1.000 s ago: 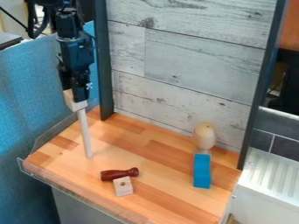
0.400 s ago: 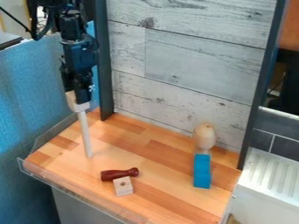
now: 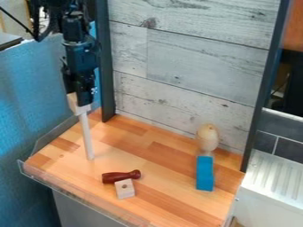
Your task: Put the white cube on top of the cylinder
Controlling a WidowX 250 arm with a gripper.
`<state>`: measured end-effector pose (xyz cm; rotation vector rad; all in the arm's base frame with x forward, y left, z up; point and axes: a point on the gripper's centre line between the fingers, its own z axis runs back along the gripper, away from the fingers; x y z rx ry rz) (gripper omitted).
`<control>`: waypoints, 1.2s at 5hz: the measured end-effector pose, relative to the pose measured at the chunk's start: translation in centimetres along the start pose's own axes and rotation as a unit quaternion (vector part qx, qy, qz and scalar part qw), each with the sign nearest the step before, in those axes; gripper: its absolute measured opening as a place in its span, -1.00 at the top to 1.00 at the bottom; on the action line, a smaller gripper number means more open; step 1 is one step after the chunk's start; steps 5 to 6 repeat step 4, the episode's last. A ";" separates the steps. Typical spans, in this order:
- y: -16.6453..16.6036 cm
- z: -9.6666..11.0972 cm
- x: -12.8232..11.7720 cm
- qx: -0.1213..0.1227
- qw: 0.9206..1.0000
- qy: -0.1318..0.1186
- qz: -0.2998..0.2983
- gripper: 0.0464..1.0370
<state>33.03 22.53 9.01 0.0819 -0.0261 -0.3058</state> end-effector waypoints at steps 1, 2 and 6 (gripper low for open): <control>-0.1 0.0 0.0 -0.002 1.000 0.002 0.001 -0.04; -0.2 0.1 0.0 -0.005 1.000 0.003 -0.004 -0.04; 0.1 -0.2 0.4 -0.015 1.000 0.004 -0.004 -0.04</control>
